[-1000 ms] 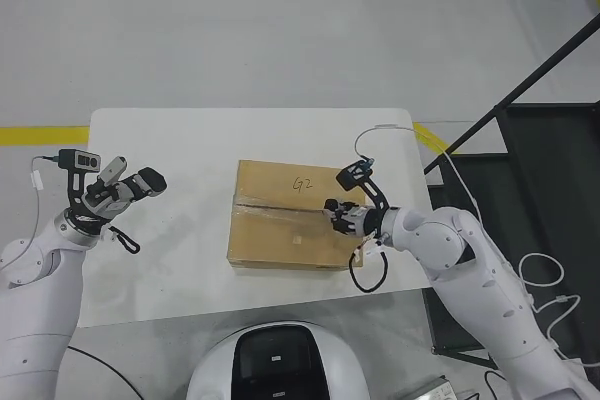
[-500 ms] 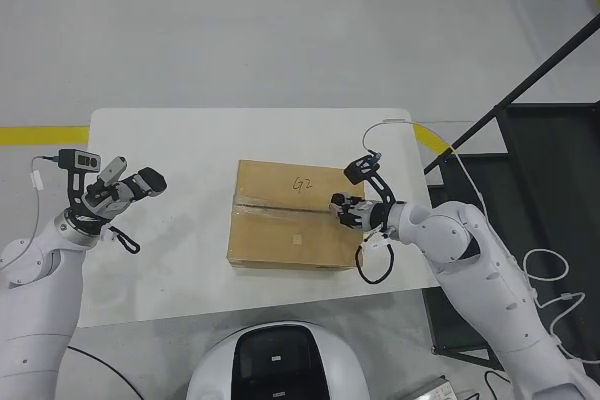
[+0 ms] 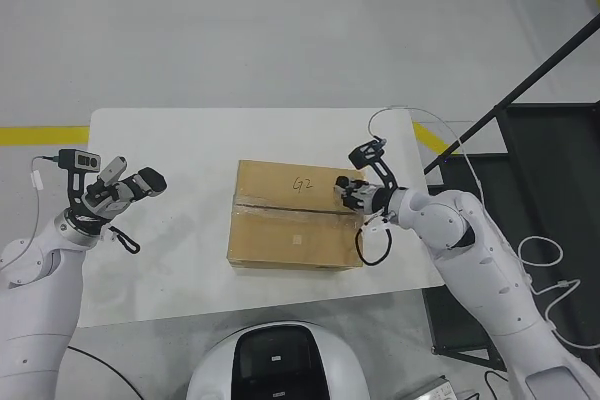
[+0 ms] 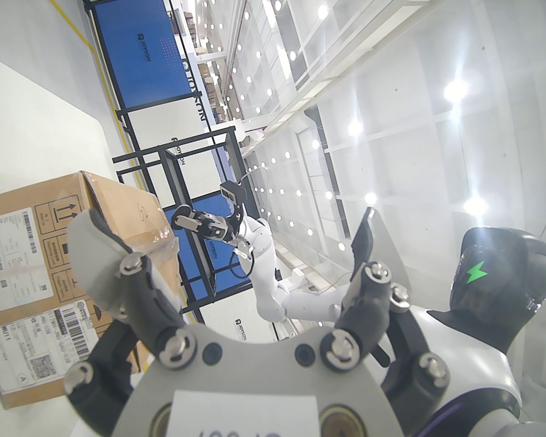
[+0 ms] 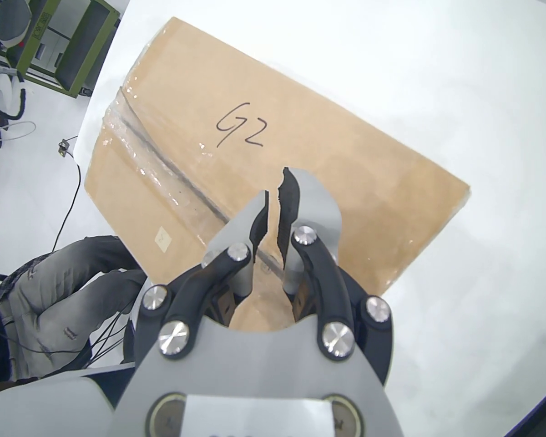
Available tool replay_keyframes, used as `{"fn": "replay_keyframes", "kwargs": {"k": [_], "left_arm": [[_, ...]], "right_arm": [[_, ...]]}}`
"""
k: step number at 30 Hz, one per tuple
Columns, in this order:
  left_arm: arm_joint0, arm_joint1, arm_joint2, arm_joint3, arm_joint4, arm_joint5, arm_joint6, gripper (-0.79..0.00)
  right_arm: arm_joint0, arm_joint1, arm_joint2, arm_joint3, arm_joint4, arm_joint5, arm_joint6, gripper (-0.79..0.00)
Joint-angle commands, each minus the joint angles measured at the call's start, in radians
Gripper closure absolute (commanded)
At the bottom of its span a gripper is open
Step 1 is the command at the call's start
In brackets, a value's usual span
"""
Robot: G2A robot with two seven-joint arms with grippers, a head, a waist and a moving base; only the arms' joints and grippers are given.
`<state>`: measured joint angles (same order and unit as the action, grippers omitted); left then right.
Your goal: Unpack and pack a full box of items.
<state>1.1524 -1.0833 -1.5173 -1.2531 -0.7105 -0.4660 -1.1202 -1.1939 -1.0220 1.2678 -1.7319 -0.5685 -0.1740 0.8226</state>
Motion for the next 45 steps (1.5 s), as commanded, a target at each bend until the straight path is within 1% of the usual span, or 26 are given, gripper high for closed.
{"fn": "replay_keyframes", "kwargs": {"k": [1, 4, 6, 7, 10, 14, 20, 23, 33, 39, 41, 45], "left_arm": [[0.0, 0.0, 0.0, 0.0, 0.0, 0.0, 0.0, -0.785], [0.0, 0.0, 0.0, 0.0, 0.0, 0.0, 0.0, -0.785], [0.0, 0.0, 0.0, 0.0, 0.0, 0.0, 0.0, -0.785], [0.0, 0.0, 0.0, 0.0, 0.0, 0.0, 0.0, -0.785], [0.0, 0.0, 0.0, 0.0, 0.0, 0.0, 0.0, -0.785], [0.0, 0.0, 0.0, 0.0, 0.0, 0.0, 0.0, -0.785], [0.0, 0.0, 0.0, 0.0, 0.0, 0.0, 0.0, -0.785], [0.0, 0.0, 0.0, 0.0, 0.0, 0.0, 0.0, -0.785], [0.0, 0.0, 0.0, 0.0, 0.0, 0.0, 0.0, -0.785], [0.0, 0.0, 0.0, 0.0, 0.0, 0.0, 0.0, -0.785], [0.0, 0.0, 0.0, 0.0, 0.0, 0.0, 0.0, -0.785], [0.0, 0.0, 0.0, 0.0, 0.0, 0.0, 0.0, -0.785]], "right_arm": [[-0.002, 0.002, 0.011, 0.002, -0.002, 0.001, 0.001, 0.0], [-0.011, 0.003, 0.027, -0.001, 0.026, -0.013, -0.014, 0.0], [-0.031, 0.002, 0.038, -0.012, 0.144, -0.053, -0.002, 0.0], [-0.043, 0.004, 0.046, -0.022, 0.178, -0.068, 0.015, 0.0], [-0.082, 0.007, 0.057, -0.048, 0.307, -0.088, 0.079, 0.0], [-0.116, 0.01, 0.06, -0.06, 0.353, -0.076, 0.109, 0.0], [-0.131, 0.011, 0.04, -0.027, 0.356, -0.038, 0.118, 0.0], [-0.128, 0.012, 0.038, -0.007, 0.318, -0.024, 0.1, 0.0], [-0.076, 0.01, 0.028, 0.087, 0.283, 0.004, 0.05, 0.0], [-0.061, 0.01, 0.04, 0.115, 0.305, -0.001, 0.042, 0.0], [-0.068, 0.01, 0.047, 0.107, 0.366, -0.02, 0.055, 0.0], [-0.078, 0.008, 0.049, 0.099, 0.608, -0.067, 0.164, 0.0]]}}
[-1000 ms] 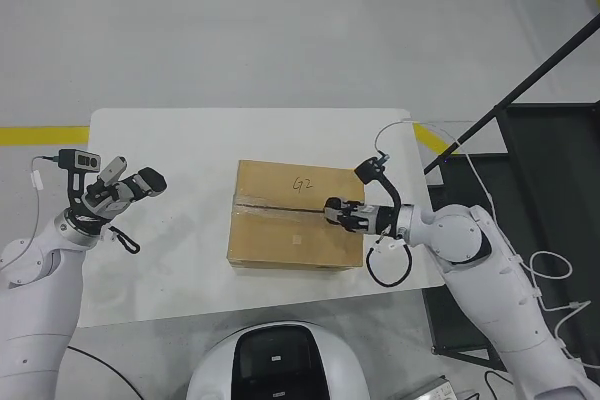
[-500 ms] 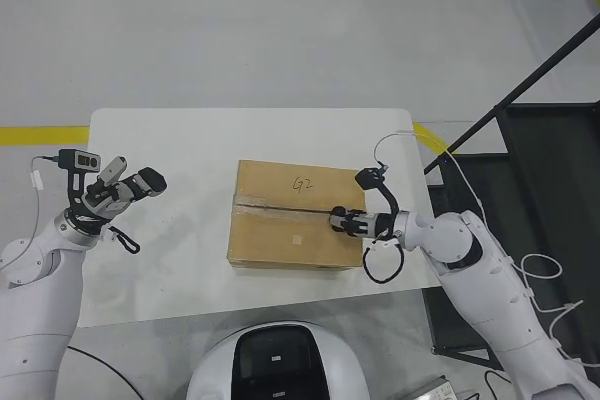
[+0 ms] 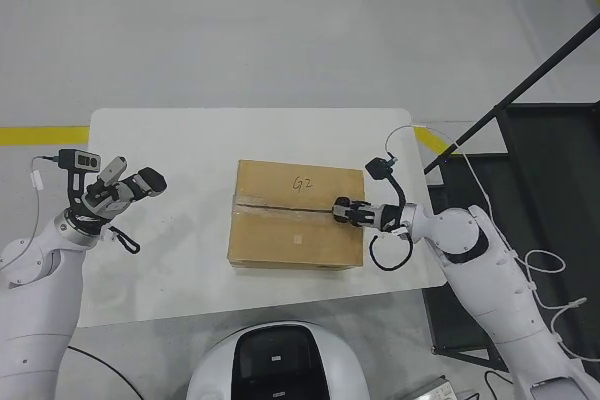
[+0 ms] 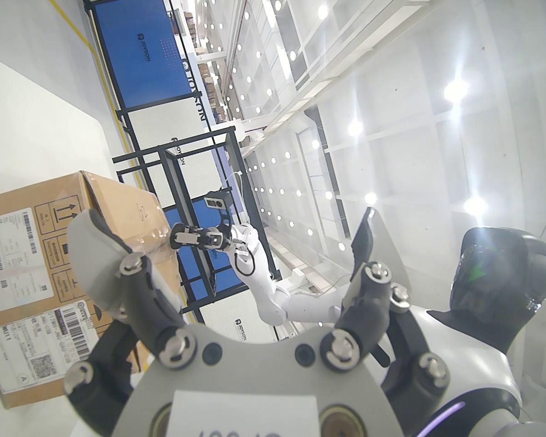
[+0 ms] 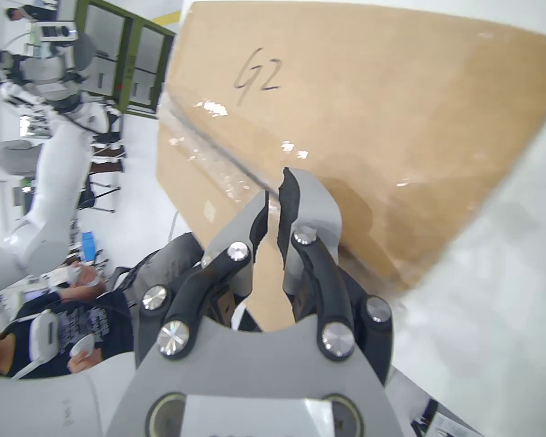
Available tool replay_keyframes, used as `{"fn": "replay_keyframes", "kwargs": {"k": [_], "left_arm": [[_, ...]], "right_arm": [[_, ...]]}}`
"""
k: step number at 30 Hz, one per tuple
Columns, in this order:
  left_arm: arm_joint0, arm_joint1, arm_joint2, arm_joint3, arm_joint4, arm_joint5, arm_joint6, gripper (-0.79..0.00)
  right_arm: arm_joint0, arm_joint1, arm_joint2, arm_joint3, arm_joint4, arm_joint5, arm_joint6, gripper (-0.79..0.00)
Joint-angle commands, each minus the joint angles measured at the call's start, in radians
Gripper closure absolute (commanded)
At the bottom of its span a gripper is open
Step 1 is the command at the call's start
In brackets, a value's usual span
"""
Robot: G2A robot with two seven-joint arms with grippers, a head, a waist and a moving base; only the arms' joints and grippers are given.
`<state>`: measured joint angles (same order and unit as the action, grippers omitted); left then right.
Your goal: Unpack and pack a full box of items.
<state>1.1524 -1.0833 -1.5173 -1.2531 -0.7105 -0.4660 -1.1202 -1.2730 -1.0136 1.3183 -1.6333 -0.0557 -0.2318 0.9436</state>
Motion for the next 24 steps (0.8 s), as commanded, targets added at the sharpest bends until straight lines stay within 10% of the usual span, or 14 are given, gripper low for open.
{"fn": "replay_keyframes", "kwargs": {"k": [1, 20, 22, 24], "left_arm": [[0.0, 0.0, 0.0, 0.0, 0.0, 0.0, 0.0, -0.785], [0.075, 0.012, -0.086, -0.068, 0.008, -0.008, 0.1, -0.785], [0.075, 0.012, -0.086, -0.068, 0.008, -0.008, 0.1, -0.785], [0.075, 0.012, -0.086, -0.068, 0.008, -0.008, 0.1, -0.785]], "right_arm": [[0.006, -0.002, -0.004, 0.003, 0.145, -0.012, 0.07, 0.0], [0.335, -0.09, -0.334, 0.213, 0.314, 0.086, 0.068, 0.0], [0.335, -0.09, -0.334, 0.213, 0.314, 0.086, 0.068, -0.326], [0.335, -0.09, -0.334, 0.213, 0.314, 0.086, 0.068, -0.326]]}}
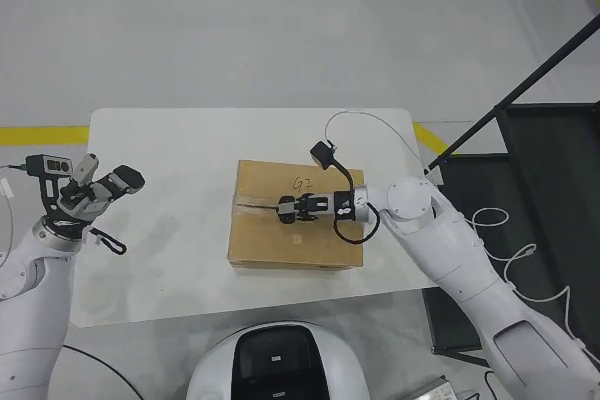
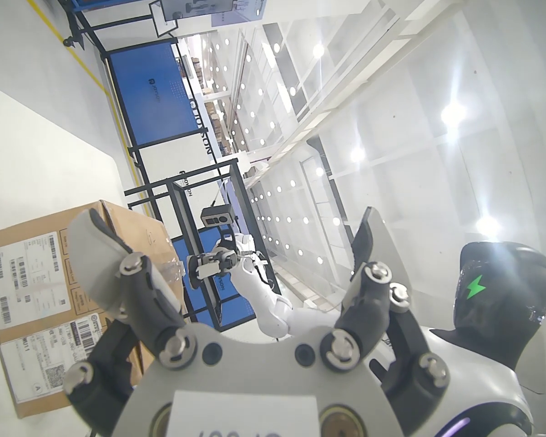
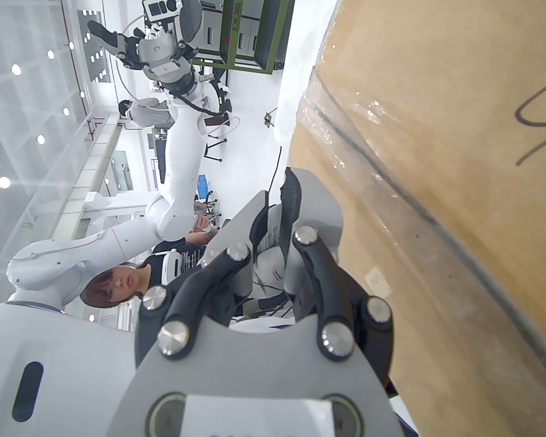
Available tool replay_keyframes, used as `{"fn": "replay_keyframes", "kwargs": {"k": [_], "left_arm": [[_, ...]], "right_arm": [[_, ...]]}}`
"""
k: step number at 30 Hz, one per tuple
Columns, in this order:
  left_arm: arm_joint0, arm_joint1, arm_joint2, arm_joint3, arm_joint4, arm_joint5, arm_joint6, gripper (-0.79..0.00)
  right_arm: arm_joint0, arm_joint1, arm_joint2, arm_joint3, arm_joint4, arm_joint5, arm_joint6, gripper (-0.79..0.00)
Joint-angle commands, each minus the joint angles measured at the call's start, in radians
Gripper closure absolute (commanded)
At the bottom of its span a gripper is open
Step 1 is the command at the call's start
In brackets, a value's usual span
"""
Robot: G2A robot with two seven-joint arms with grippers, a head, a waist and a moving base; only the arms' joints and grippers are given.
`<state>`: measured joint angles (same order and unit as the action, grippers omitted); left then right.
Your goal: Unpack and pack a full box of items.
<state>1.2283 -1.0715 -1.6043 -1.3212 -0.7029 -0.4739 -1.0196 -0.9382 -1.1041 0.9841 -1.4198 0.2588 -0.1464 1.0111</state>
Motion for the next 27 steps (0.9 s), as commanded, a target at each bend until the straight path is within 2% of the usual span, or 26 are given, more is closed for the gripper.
{"fn": "replay_keyframes", "kwargs": {"k": [1, 10, 11, 13, 17, 23, 27], "left_arm": [[0.0, 0.0, 0.001, 0.0, 0.0, 0.0, -0.001, -0.785], [0.0, 0.0, 0.001, 0.0, 0.0, 0.0, -0.001, -0.785], [0.003, 0.0, 0.001, -0.003, 0.003, 0.007, 0.011, -0.785], [0.011, -0.001, 0.0, -0.017, -0.001, 0.031, 0.041, -0.785], [0.029, -0.002, -0.028, -0.023, -0.008, 0.008, 0.12, -0.785], [0.029, -0.002, -0.028, -0.023, -0.008, 0.008, 0.12, -0.785], [0.029, -0.002, -0.028, -0.023, -0.008, 0.008, 0.12, -0.785]], "right_arm": [[0.0, 0.0, 0.0, 0.0, 0.0, 0.0, 0.0, -0.326], [0.0, 0.0, 0.0, 0.0, 0.0, 0.0, 0.0, -0.326], [0.0, 0.0, 0.0, 0.0, 0.0, 0.0, 0.0, -0.785], [-0.01, -0.002, -0.007, -0.017, 0.009, 0.0, -0.004, -0.785], [0.025, -0.015, -0.051, -0.038, -0.049, 0.032, -0.041, -0.785], [0.12, -0.063, -0.15, 0.035, -0.015, 0.124, -0.128, -0.785], [0.178, -0.1, -0.214, 0.087, 0.006, 0.107, -0.172, -0.785]]}}
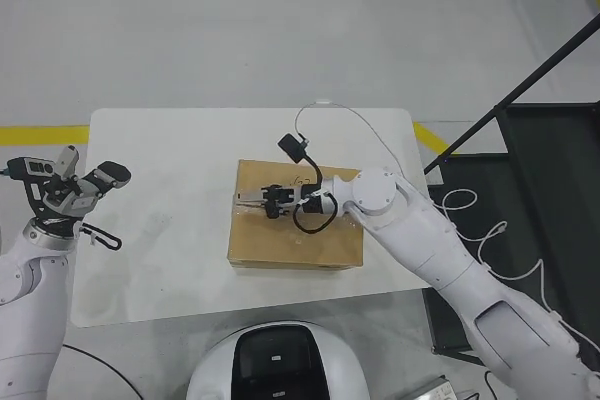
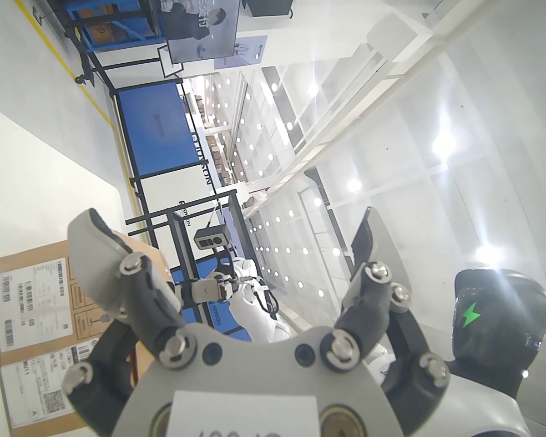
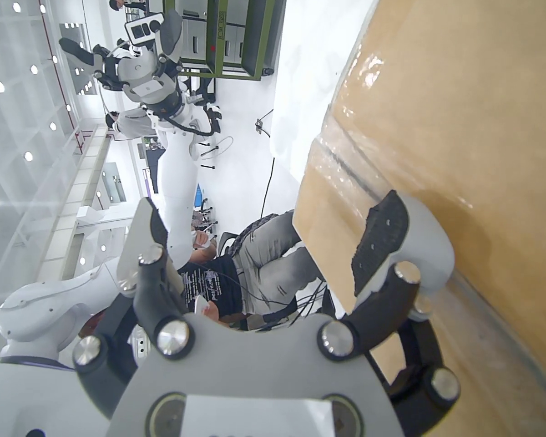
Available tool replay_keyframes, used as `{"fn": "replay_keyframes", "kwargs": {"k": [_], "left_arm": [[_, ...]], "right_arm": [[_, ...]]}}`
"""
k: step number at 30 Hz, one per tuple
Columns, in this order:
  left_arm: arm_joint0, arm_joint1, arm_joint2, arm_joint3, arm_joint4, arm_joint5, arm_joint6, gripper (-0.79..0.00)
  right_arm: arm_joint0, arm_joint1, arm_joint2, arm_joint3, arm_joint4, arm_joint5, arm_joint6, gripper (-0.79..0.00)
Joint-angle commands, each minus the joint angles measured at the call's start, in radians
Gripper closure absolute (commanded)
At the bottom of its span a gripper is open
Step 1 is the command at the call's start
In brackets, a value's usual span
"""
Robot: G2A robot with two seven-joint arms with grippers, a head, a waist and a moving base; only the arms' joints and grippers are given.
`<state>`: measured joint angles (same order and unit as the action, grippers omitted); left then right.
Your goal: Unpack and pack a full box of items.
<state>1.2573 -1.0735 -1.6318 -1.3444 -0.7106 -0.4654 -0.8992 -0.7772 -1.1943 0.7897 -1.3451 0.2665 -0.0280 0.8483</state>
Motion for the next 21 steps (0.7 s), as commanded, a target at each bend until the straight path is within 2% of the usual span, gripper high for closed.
{"fn": "replay_keyframes", "kwargs": {"k": [1, 8, 13, 21], "left_arm": [[0.0, 0.0, 0.0, 0.0, 0.0, 0.0, 0.0, -0.785], [0.0, 0.0, 0.0, 0.0, 0.0, 0.0, 0.0, -0.785], [0.0, 0.0, 0.0, 0.0, 0.0, 0.0, 0.0, -0.785], [0.0, 0.0, 0.0, 0.0, 0.0, 0.0, 0.0, -0.785]], "right_arm": [[0.027, -0.019, -0.032, 0.026, 0.017, -0.029, -0.008, -0.785], [0.078, -0.07, -0.099, 0.109, 0.062, -0.092, -0.021, -0.785], [0.094, -0.101, -0.123, 0.186, 0.08, -0.134, -0.078, -0.785], [0.106, -0.121, -0.134, 0.247, 0.044, -0.128, -0.072, -0.785]]}}
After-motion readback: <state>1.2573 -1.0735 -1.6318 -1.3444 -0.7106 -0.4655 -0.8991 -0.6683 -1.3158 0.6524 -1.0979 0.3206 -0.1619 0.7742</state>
